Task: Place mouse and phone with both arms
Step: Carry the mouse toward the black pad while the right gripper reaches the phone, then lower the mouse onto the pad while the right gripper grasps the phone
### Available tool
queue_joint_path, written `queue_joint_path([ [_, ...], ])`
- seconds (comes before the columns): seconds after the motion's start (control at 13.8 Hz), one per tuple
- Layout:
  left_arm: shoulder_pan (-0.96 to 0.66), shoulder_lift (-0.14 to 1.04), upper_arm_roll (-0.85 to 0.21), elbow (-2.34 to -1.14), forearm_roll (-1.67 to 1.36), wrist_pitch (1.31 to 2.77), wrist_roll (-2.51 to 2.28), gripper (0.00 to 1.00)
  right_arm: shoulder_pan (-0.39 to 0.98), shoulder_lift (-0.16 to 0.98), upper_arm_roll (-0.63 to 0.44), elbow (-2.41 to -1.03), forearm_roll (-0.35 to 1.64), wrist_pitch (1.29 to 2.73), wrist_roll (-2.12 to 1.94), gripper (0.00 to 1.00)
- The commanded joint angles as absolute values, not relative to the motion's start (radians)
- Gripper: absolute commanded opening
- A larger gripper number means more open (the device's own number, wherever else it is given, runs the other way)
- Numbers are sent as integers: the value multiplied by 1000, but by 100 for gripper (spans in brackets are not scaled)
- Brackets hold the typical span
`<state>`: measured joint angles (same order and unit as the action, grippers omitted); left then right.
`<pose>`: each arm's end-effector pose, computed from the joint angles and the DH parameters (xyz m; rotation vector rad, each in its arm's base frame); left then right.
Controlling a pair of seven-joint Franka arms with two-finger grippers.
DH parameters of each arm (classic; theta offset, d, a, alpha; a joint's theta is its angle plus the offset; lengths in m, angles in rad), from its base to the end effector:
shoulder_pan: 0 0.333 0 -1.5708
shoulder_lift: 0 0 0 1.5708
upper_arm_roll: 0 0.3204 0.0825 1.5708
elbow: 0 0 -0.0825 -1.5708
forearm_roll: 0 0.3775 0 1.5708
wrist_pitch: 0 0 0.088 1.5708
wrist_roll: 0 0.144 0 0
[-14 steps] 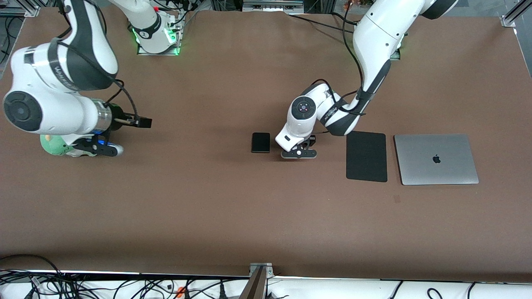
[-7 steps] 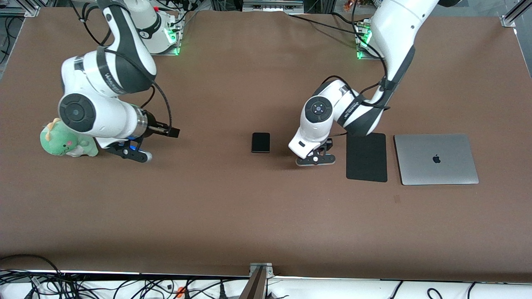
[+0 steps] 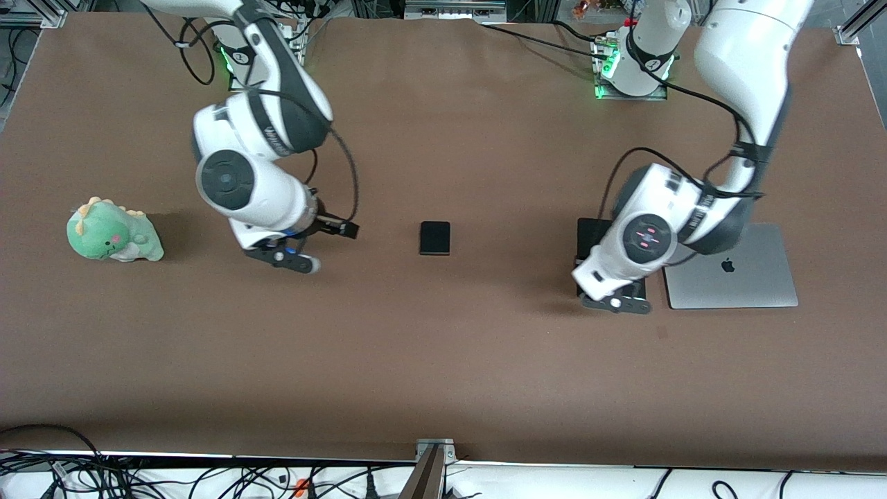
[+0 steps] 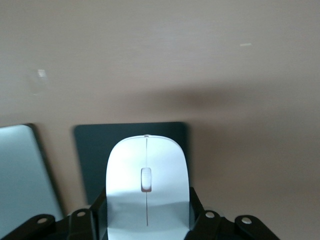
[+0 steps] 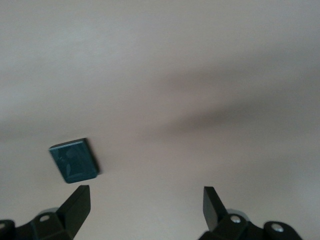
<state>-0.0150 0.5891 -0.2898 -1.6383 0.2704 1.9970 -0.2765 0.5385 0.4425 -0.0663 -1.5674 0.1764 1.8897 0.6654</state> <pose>0.6339 -0.1561 0.2407 -2.9996 0.2034 0.2574 0.5762 0.3210 0.3494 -3.0552 0.3900 0.2666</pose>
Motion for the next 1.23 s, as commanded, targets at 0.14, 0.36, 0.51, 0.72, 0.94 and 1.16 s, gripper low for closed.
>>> queue_joint_path([
  [0.14,52,612,-308,-1765,287,2135,-196,55,676,524,-77,-1546,178,2054,675,100],
  [0.36,97,597,-314,-1879,290,2269,-195,57,755,584,-80,-1552,172,2149,678,100],
  [0.51,98,591,-318,-1888,288,2267,-195,93,791,621,-81,-1562,149,2206,677,100],
  [0.72,100,581,-318,-1878,287,2255,-202,100,816,664,-81,-1604,60,2314,669,100],
  [0.94,98,525,-318,-1830,282,2203,-203,100,851,718,-84,-1608,55,2388,676,100],
  [1.16,86,509,-333,-1651,281,2006,-196,100,857,741,-87,-1615,46,2441,673,100],
])
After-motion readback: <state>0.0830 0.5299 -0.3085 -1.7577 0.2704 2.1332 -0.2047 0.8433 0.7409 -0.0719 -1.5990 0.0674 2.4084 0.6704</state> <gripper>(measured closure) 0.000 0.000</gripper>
